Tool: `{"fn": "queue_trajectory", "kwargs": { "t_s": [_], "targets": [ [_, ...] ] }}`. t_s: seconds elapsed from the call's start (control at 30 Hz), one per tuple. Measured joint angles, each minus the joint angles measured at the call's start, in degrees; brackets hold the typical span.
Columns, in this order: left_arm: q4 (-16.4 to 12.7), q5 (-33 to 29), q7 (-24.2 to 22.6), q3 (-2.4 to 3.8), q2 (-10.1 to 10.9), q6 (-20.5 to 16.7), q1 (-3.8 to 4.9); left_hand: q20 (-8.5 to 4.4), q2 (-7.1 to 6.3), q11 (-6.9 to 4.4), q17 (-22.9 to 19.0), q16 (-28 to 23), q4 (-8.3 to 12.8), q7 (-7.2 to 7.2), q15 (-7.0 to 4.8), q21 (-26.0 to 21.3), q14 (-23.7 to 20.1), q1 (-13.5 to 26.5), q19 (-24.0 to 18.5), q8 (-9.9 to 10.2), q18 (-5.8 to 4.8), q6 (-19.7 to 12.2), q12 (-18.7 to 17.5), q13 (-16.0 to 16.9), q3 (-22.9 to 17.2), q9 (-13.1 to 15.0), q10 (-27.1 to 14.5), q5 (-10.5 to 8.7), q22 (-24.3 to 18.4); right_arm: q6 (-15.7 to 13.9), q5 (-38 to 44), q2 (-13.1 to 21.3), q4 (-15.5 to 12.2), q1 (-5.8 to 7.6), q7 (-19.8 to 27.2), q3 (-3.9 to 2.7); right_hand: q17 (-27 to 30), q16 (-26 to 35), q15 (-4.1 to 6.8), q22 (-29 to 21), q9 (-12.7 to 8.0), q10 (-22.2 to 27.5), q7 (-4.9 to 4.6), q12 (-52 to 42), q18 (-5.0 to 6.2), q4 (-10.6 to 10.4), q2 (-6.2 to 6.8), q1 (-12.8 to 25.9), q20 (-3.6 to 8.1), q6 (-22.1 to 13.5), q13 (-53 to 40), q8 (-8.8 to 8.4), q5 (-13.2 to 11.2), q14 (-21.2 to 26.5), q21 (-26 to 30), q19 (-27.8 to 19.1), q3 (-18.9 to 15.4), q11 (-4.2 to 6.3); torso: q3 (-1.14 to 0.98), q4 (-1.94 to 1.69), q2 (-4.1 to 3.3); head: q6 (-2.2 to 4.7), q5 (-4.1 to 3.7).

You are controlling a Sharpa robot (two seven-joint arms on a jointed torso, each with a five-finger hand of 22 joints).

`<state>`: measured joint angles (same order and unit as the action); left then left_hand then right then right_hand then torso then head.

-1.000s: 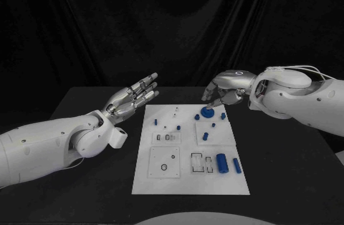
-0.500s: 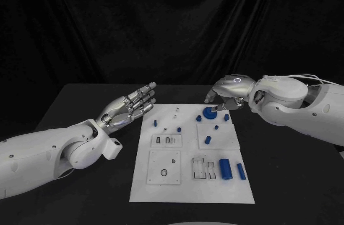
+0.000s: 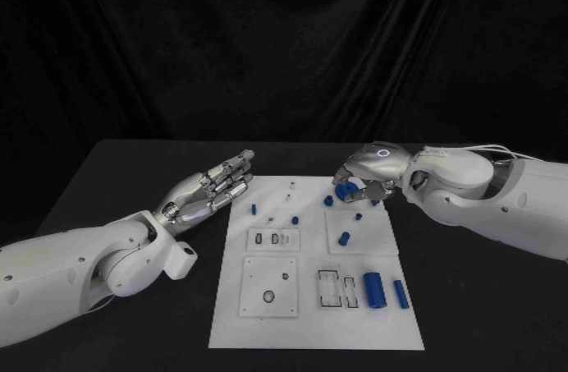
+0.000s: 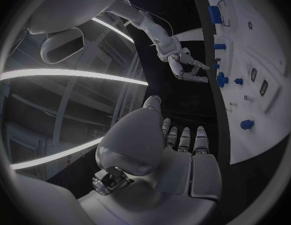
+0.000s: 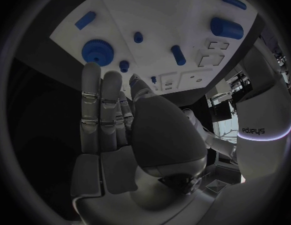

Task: Assemble the parts on the task board

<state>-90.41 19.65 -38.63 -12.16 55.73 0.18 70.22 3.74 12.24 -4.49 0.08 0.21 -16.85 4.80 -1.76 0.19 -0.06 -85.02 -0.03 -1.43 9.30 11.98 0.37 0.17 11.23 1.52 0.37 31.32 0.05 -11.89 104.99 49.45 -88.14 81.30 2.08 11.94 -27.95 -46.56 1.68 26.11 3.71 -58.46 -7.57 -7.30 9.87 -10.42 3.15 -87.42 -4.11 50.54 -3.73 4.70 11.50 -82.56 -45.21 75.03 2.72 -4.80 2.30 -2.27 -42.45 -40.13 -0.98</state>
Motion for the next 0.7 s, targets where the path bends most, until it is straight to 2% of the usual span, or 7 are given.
{"fn": "queue_trajectory", "kwargs": {
  "t_s": [0.13,0.23,0.37,0.57,0.7],
  "targets": [
    [0.0,0.1,0.0,0.00,0.1,-0.3,0.00,-1.50,0.40,-0.41,0.0,0.0,0.0,0.00,0.01,0.0,0.0,0.4,0.1,0.0,0.00,0.0,0.0,0.0,0.8,0.0,0.0,-1.37,0.0,-0.7,0.1,-0.3,0.7,-0.52,0.2,0.01,-1.3,-1.0,-0.15,0.3,0.0,-0.4,0.20,0.2,0.00,0.0,0.04,0.0,-0.20,-0.2,0.0,-0.21,0.2,-0.2,-0.1,-0.2,0.3,0.00,0.09,-0.05,-0.26,0.05,-0.01],
    [0.1,0.1,0.0,0.00,0.2,-0.6,0.00,-1.73,0.30,-0.67,0.0,0.0,0.0,0.00,0.01,0.0,0.0,0.8,-0.1,0.0,-0.01,0.0,0.0,-0.1,0.9,0.0,-0.2,-2.19,0.0,-1.1,0.2,-0.8,1.3,-0.87,0.4,0.01,-1.7,-1.4,-0.15,0.3,0.0,-0.4,0.21,0.2,0.00,0.1,0.04,0.0,-0.20,-0.2,0.0,-0.21,0.2,-0.2,-0.3,-0.2,0.5,0.00,0.17,-0.16,-0.43,0.12,-0.13],
    [0.3,0.1,0.0,0.00,0.3,-0.9,0.00,-2.08,0.47,-0.84,0.0,0.0,0.0,0.00,0.01,0.0,0.0,0.9,-0.1,0.0,0.00,0.0,0.0,-0.1,0.9,0.0,-0.4,-2.17,0.0,-1.6,0.3,-1.5,2.1,-1.35,0.8,0.00,-2.1,-1.6,-0.15,0.7,0.0,-0.4,0.31,0.6,0.00,0.2,0.04,0.0,-0.20,-0.7,0.1,-0.52,0.2,-0.2,-0.6,-0.2,0.8,0.00,0.26,-0.26,-0.57,0.13,-0.24],
    [0.5,0.2,0.0,0.00,0.2,-1.0,0.00,-2.33,0.96,-0.84,0.0,0.0,0.0,-0.21,0.02,0.0,0.0,1.0,0.1,0.0,0.01,-0.2,0.0,-0.1,0.9,0.0,-0.4,-0.35,0.0,-1.9,0.3,-2.1,3.2,-1.85,1.3,0.00,-2.8,-2.3,-0.15,1.3,0.0,-0.4,0.31,1.2,0.00,0.2,0.03,0.0,-0.20,-0.7,0.0,-0.52,0.3,-0.2,-0.9,-0.2,1.3,0.00,0.31,-0.26,-0.60,-0.16,-0.17],
    [0.7,0.2,0.0,0.00,0.2,-1.0,0.00,-2.33,1.33,-0.84,0.0,0.0,0.0,-0.21,0.02,0.0,0.0,0.3,0.1,0.0,0.00,-0.2,0.0,-0.1,0.9,0.0,-0.4,0.83,0.0,-2.0,0.3,-2.7,4.1,-2.07,1.6,0.00,-3.2,-2.7,-0.15,2.0,0.1,-0.8,0.31,1.6,-0.01,0.1,0.04,0.0,0.00,-0.7,0.0,-0.52,1.6,-0.2,-1.6,-0.4,2.3,0.00,0.28,-0.26,-0.55,-0.31,-0.23]
  ]
}}
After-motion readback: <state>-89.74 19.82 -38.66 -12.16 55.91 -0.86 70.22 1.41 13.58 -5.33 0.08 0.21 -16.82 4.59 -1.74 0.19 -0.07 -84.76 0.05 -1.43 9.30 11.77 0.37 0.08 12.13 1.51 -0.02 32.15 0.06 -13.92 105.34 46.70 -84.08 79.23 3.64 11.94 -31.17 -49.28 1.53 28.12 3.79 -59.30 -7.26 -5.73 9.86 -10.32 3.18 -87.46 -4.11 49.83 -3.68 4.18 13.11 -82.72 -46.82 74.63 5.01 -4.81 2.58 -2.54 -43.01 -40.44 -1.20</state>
